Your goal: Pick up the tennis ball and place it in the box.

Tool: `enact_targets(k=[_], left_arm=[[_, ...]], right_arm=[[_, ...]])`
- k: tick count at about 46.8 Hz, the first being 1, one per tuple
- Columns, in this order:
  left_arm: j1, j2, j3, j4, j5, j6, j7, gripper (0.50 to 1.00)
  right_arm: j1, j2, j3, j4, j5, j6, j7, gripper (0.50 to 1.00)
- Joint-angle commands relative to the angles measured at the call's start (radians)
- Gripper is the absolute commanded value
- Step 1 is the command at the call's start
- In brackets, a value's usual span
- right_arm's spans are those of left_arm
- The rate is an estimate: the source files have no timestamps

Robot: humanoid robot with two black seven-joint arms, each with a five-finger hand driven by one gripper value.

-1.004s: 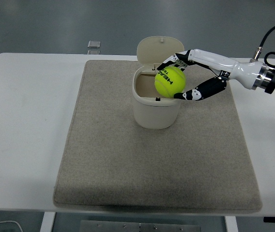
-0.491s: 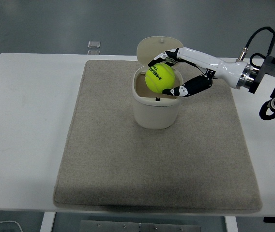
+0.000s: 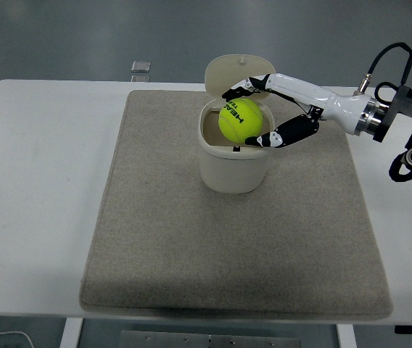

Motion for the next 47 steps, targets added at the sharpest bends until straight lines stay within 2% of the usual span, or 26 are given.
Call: enact_targets(k=[1,15,24,30,42,47], left_arm=[[0.0,0.0,0.0,0.0,0.0,0.0,0.0,0.992],[0.0,0.0,0.0,0.0,0.0,0.0,0.0,0.992],[0.0,0.0,0.0,0.0,0.0,0.0,0.0,0.992],[0.0,0.0,0.0,0.0,0.0,0.0,0.0,0.992],[0.0,0.0,0.0,0.0,0.0,0.0,0.0,0.992],[0.0,0.0,0.0,0.0,0.0,0.0,0.0,0.992]], right_arm=[[0.0,-0.001,-0.001,0.0,0.0,0.0,0.0,0.858],[0.001,-0.018,0.011,0.004,0.081,0.028,0.003,0.858],[0.001,-0.071,0.014,0.003,0.216,0.17,0.002,0.86],[0.0,-0.098,0.008,-0.009,0.354,0.233,0.0,0.86],[-0.041,-0.104,-0.006,-0.092,0.597,0.238,-0.001,0.86],[-0.058,-0.104,-0.008,-0.118,0.641,0.23,-0.001,0.86]])
